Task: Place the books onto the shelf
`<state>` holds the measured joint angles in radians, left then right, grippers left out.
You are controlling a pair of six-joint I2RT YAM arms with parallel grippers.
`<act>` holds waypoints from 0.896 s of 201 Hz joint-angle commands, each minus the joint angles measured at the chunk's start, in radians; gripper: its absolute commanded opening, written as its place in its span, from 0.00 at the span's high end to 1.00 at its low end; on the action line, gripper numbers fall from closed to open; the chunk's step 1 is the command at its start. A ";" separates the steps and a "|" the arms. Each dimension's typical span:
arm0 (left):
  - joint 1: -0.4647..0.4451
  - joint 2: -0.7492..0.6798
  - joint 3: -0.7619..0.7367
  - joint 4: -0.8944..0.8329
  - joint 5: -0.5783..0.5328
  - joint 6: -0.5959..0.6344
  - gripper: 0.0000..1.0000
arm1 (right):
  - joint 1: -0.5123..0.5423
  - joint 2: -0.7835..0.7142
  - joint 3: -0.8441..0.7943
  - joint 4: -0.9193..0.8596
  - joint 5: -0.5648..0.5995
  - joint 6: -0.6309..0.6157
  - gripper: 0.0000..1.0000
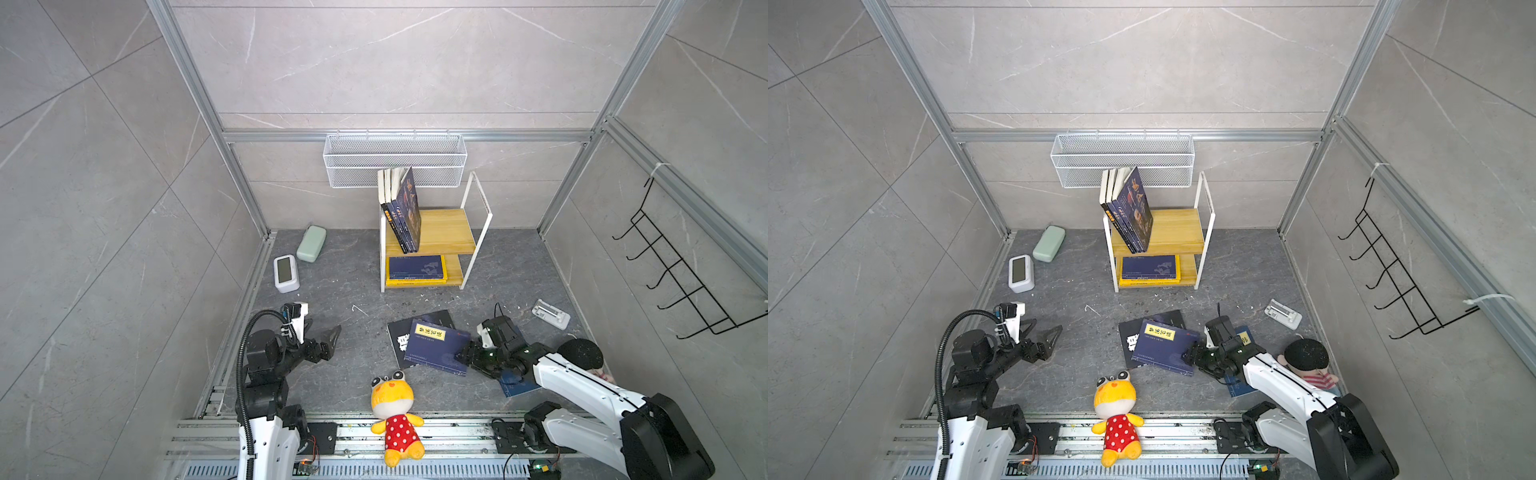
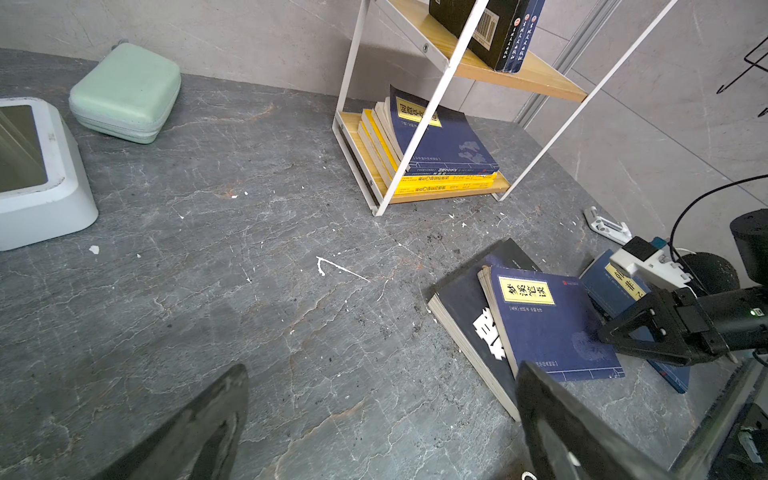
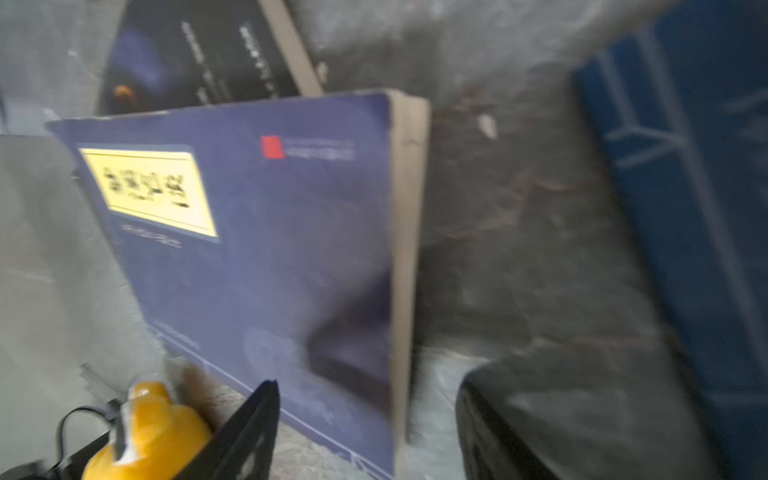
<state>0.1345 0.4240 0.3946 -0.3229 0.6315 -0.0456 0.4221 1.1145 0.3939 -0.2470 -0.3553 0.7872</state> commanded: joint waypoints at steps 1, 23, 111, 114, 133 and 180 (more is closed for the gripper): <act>-0.001 -0.011 0.038 0.003 0.021 -0.003 0.01 | -0.024 0.062 -0.047 0.100 -0.079 0.003 0.34; 0.002 -0.005 0.040 0.003 0.021 -0.007 0.00 | -0.044 0.096 -0.079 0.160 -0.096 0.010 0.35; 0.010 -0.008 0.038 0.006 0.034 -0.014 0.01 | -0.078 0.059 -0.101 0.140 -0.112 -0.046 1.00; 0.010 -0.006 0.039 0.002 0.034 -0.014 0.01 | -0.076 0.053 -0.102 0.139 -0.116 -0.045 1.00; 0.004 -0.012 0.040 -0.008 0.045 -0.007 0.01 | -0.079 0.024 -0.099 0.136 -0.126 -0.047 1.00; -0.004 0.008 0.072 0.022 0.084 -0.054 0.01 | -0.079 -0.085 -0.068 0.118 -0.159 -0.028 1.00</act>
<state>0.1383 0.4244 0.4034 -0.3229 0.6678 -0.0734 0.3462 1.0950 0.3119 -0.0685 -0.5091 0.7605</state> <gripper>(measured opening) 0.990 0.075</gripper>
